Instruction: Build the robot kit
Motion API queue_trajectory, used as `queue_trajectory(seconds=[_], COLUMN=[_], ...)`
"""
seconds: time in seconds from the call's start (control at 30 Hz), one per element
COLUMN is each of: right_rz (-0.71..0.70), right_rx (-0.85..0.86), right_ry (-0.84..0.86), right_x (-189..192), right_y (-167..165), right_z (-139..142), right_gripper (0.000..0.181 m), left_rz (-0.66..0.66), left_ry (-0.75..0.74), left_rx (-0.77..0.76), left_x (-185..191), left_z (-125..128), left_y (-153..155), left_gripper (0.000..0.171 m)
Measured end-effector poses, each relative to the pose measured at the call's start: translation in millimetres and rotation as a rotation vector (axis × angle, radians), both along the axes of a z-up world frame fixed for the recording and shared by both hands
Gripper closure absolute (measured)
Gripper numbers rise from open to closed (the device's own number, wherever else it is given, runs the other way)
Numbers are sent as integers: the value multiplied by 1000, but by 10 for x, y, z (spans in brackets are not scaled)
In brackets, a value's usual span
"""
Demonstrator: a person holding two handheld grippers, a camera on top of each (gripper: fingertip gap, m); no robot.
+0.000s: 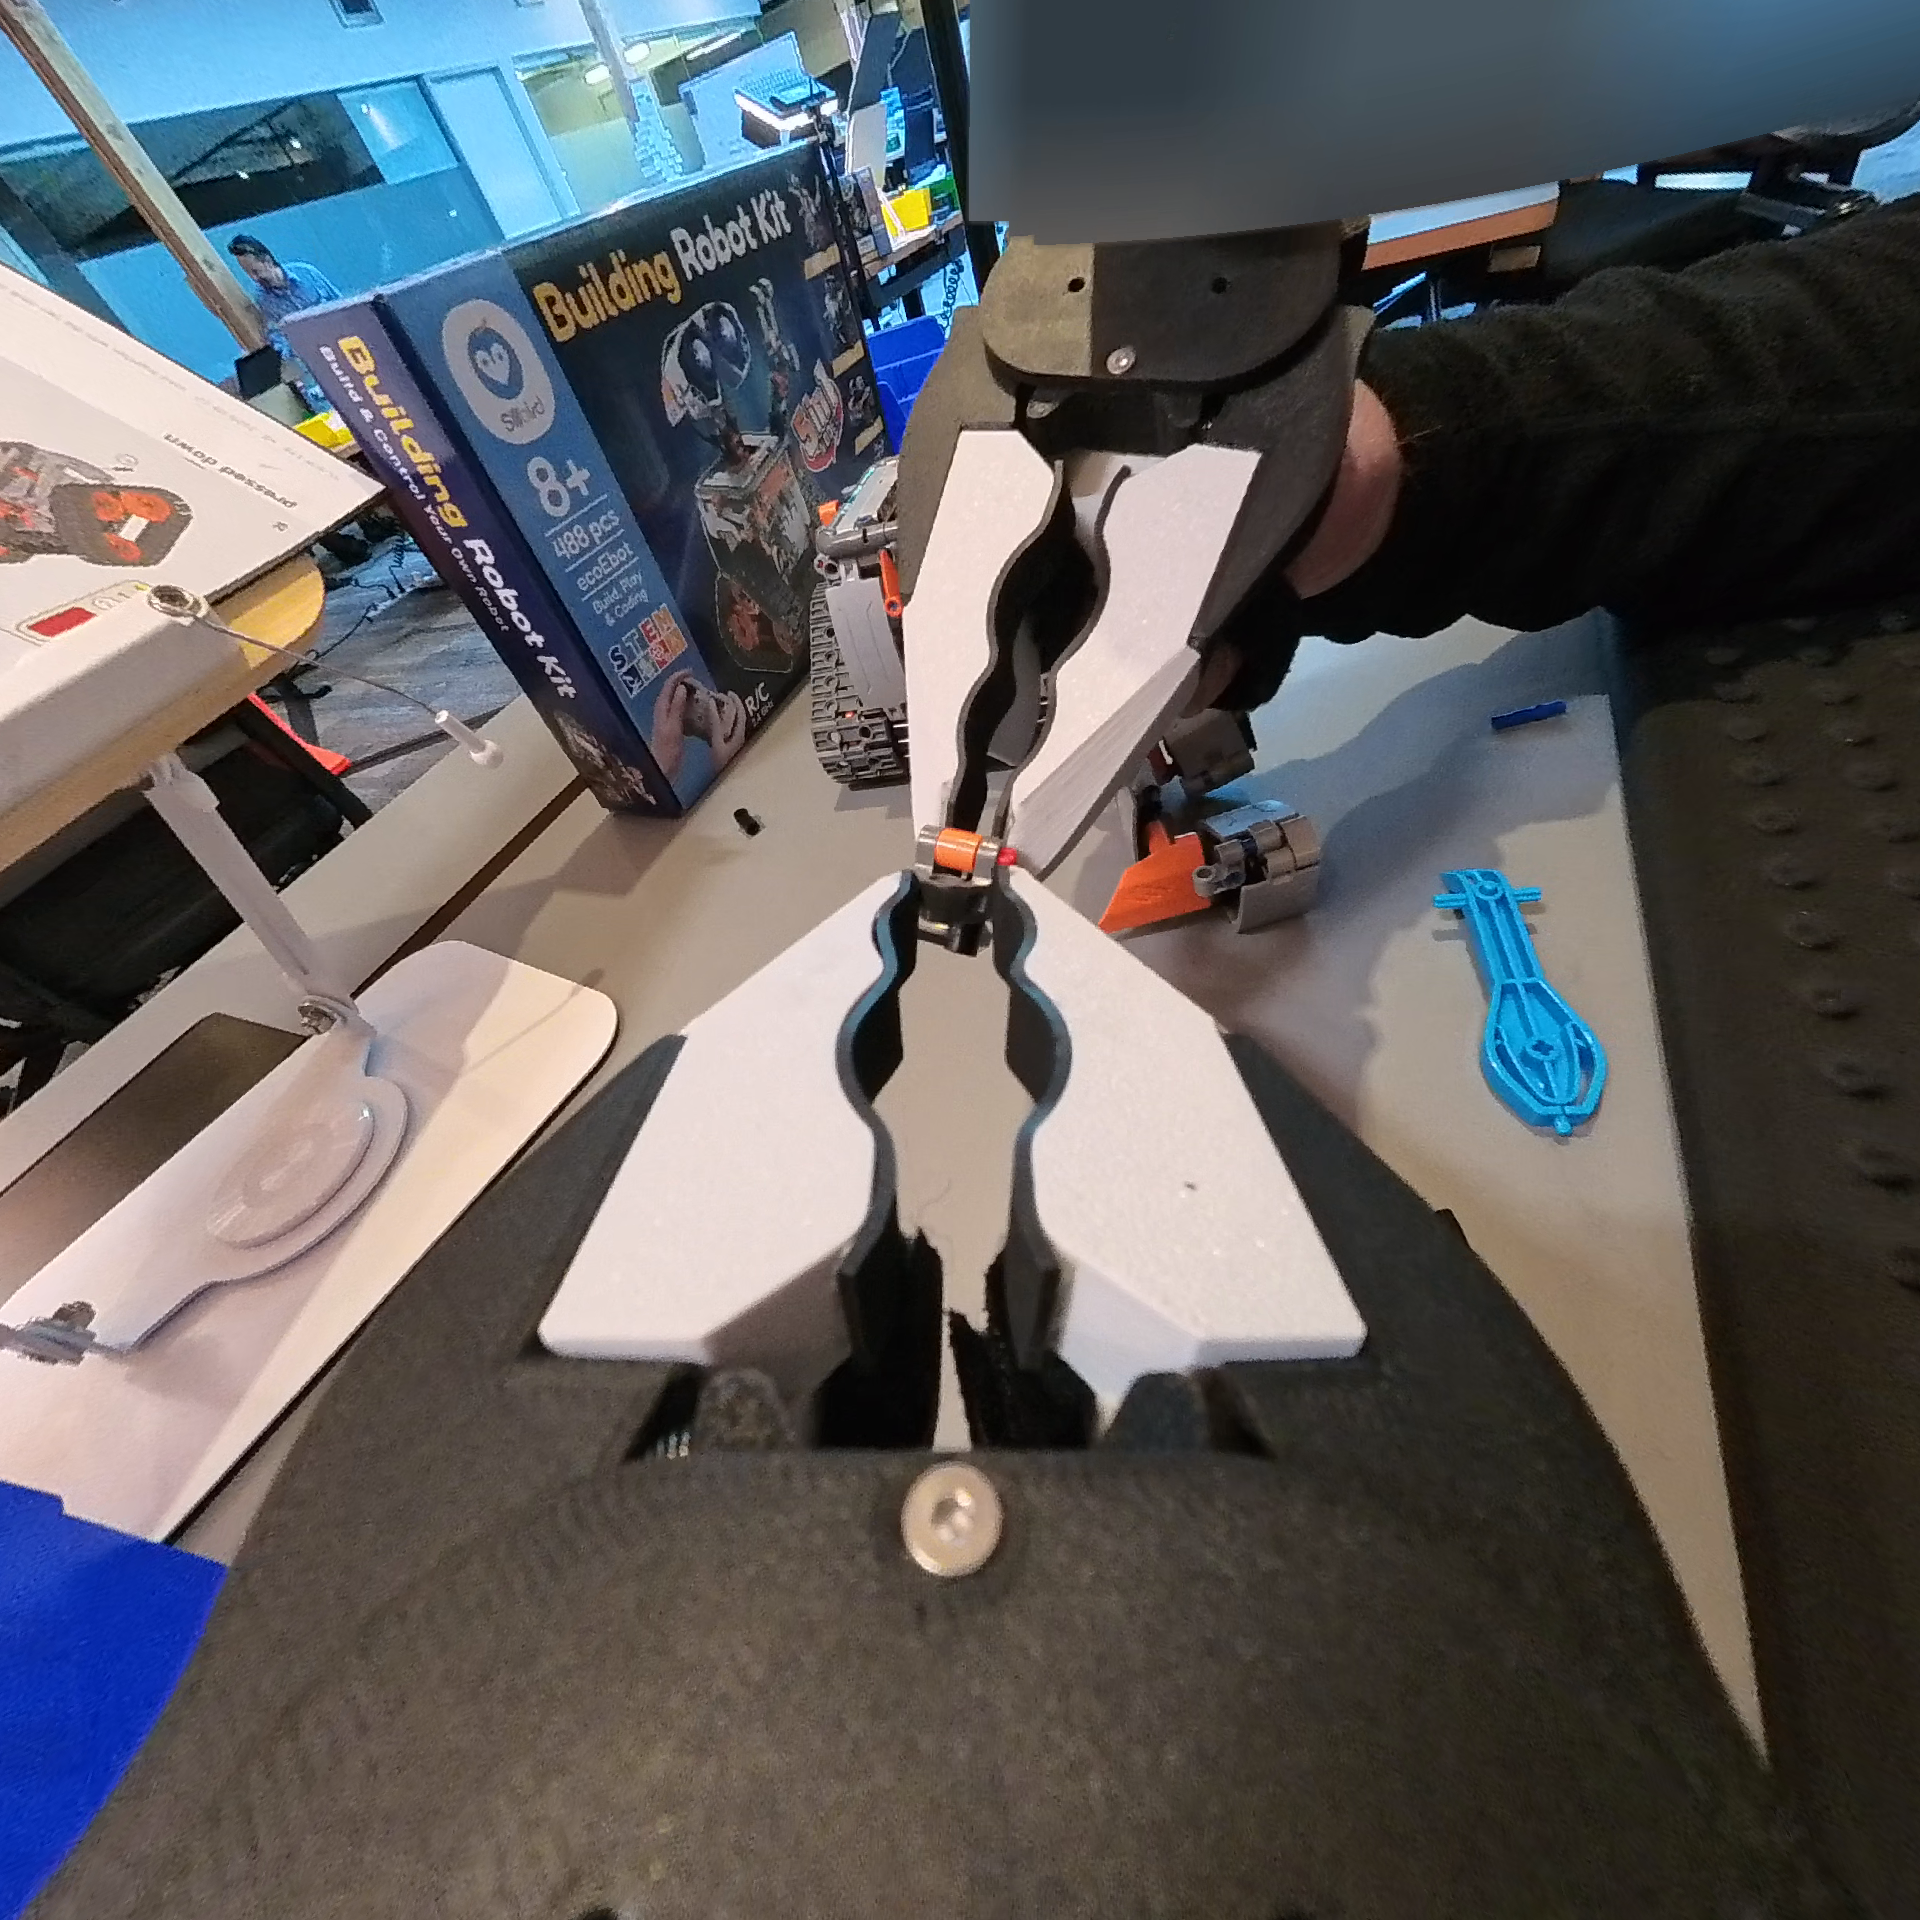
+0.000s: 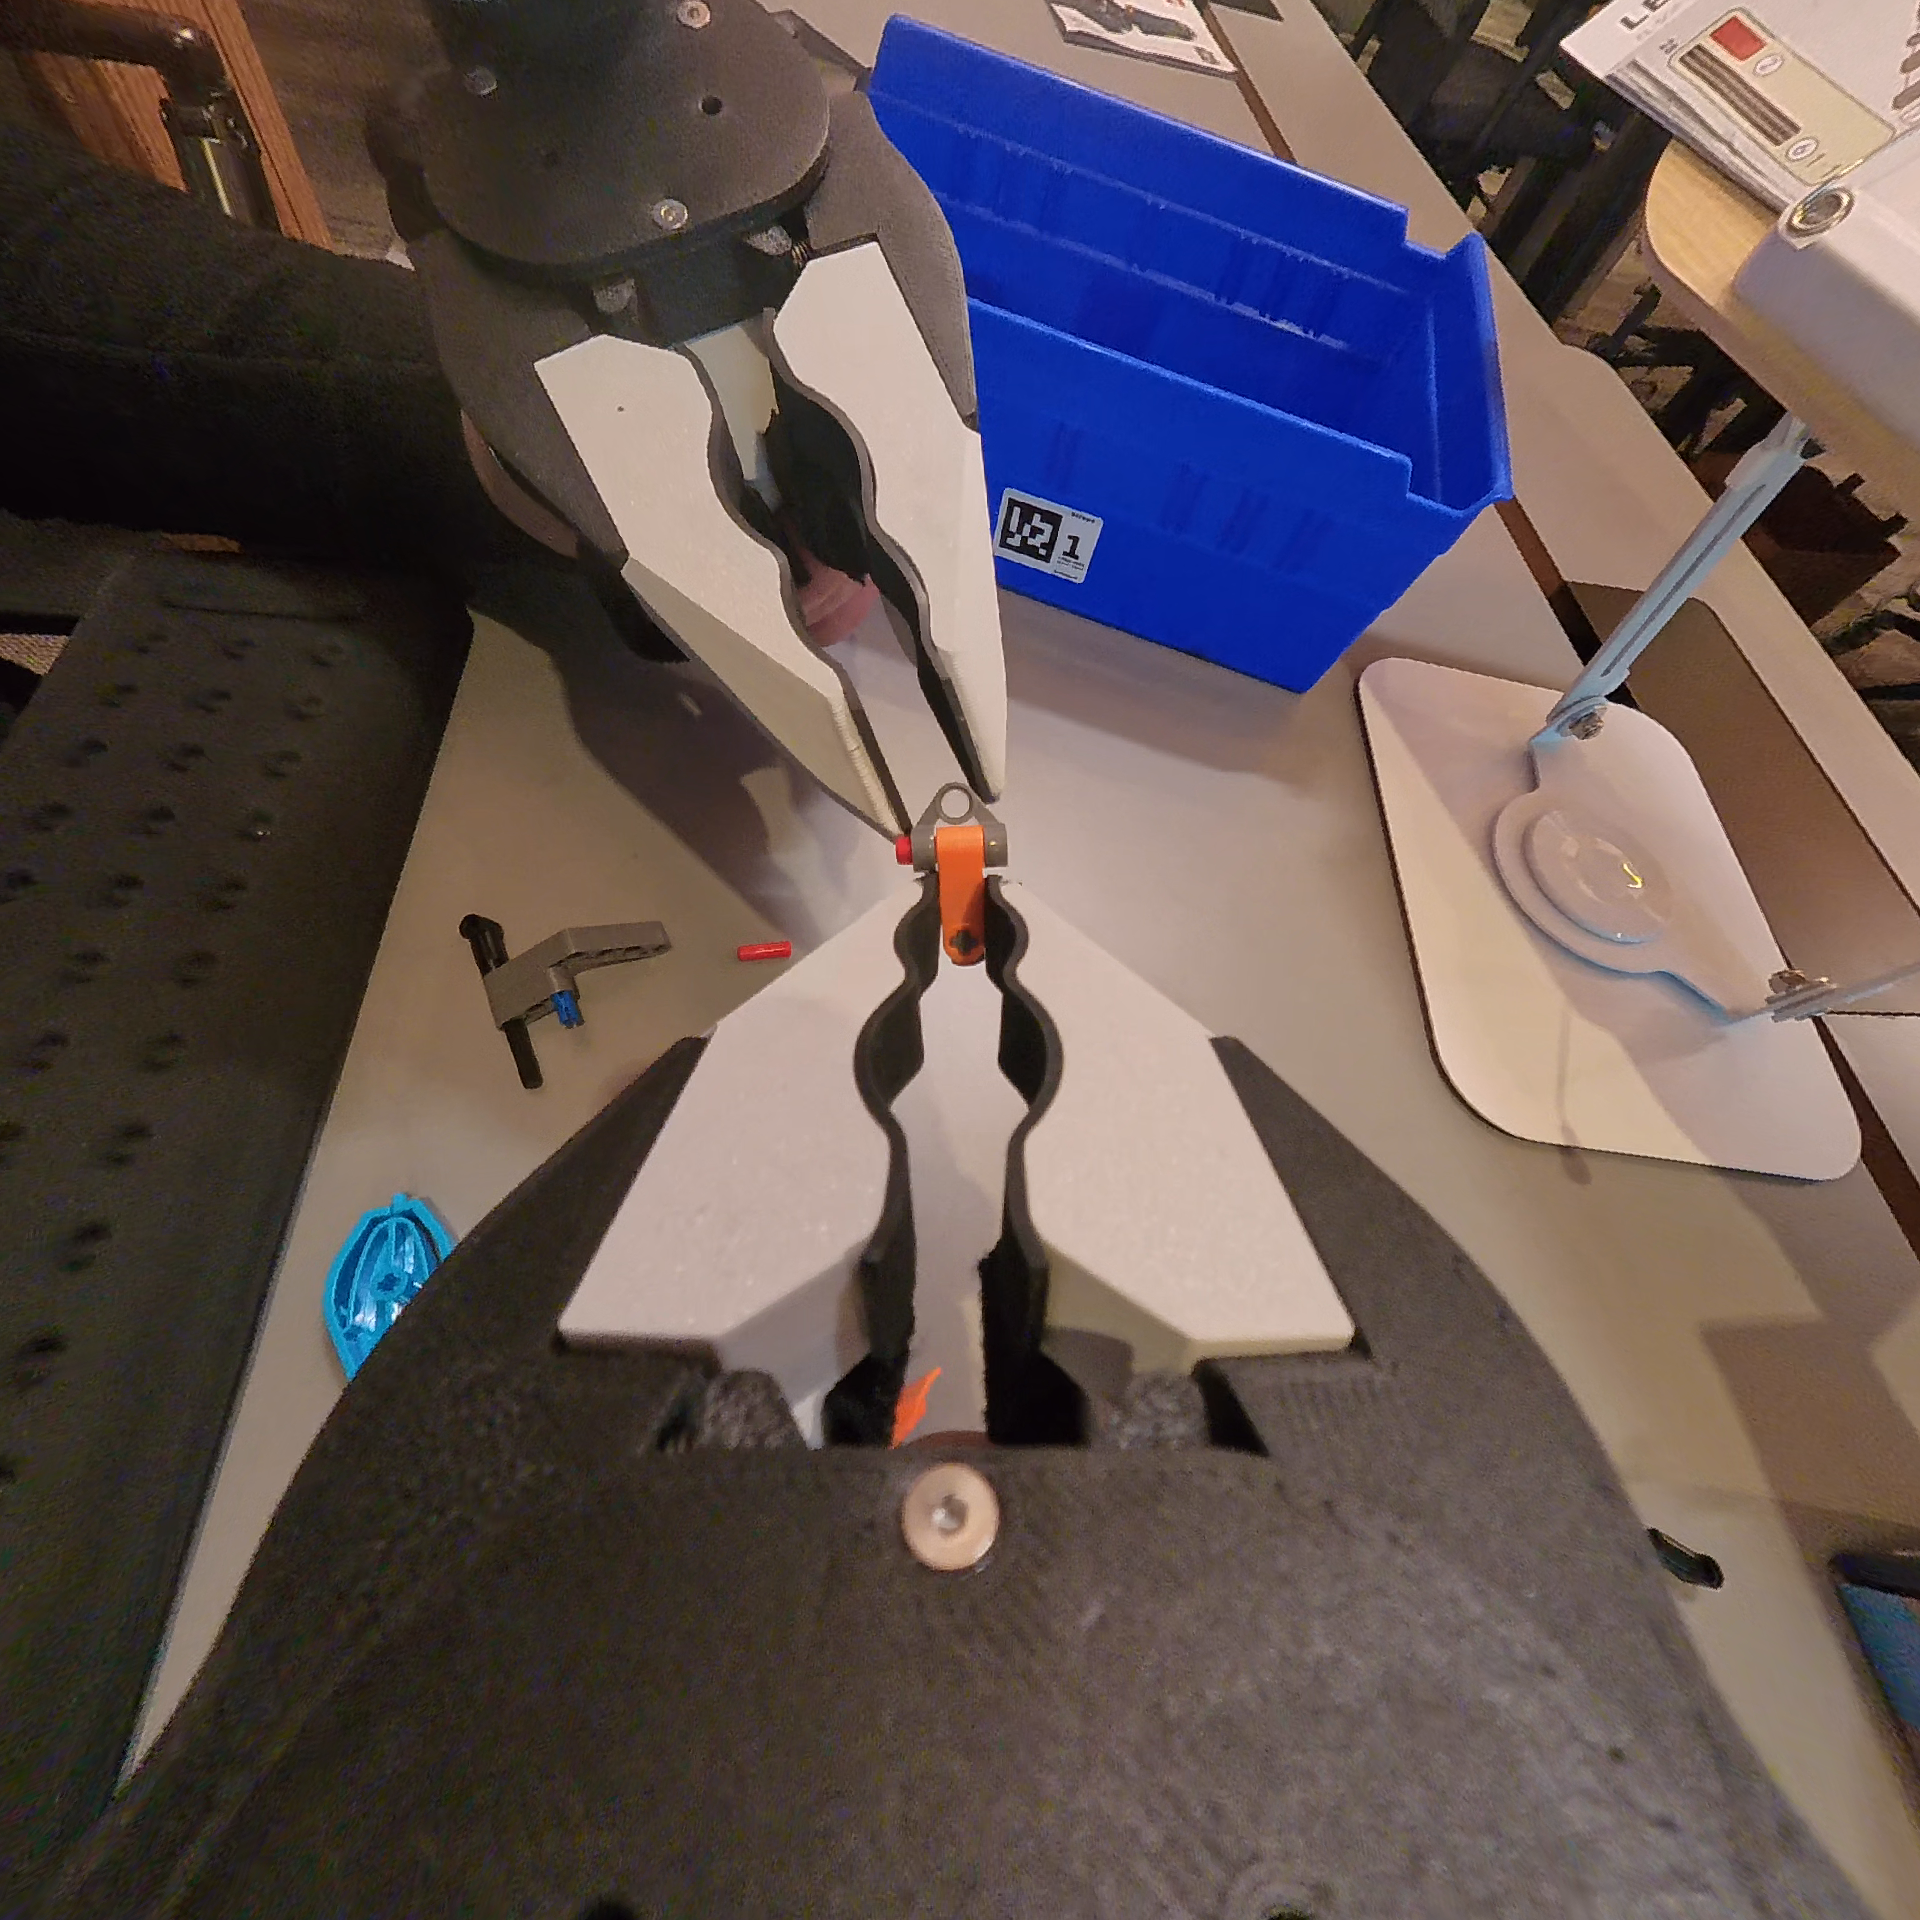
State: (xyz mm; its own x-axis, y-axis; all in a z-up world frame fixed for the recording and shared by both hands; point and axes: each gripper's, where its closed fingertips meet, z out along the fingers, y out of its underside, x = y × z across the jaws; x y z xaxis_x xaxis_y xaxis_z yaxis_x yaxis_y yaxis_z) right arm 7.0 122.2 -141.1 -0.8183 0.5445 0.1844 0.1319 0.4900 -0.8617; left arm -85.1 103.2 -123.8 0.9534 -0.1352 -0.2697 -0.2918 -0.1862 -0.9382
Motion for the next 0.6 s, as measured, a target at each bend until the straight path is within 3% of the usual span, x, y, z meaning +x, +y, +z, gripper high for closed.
queue_trajectory(seconds=[0.6], right_rz=[-1], right_rx=[-11], right_ry=[1], right_x=[-2], right_y=[1], right_z=[15], right_gripper=[176], left_rz=[-2], left_ry=[-17], left_rx=[7], left_x=[-566], left_z=[38], left_y=[-106], left_gripper=[159])
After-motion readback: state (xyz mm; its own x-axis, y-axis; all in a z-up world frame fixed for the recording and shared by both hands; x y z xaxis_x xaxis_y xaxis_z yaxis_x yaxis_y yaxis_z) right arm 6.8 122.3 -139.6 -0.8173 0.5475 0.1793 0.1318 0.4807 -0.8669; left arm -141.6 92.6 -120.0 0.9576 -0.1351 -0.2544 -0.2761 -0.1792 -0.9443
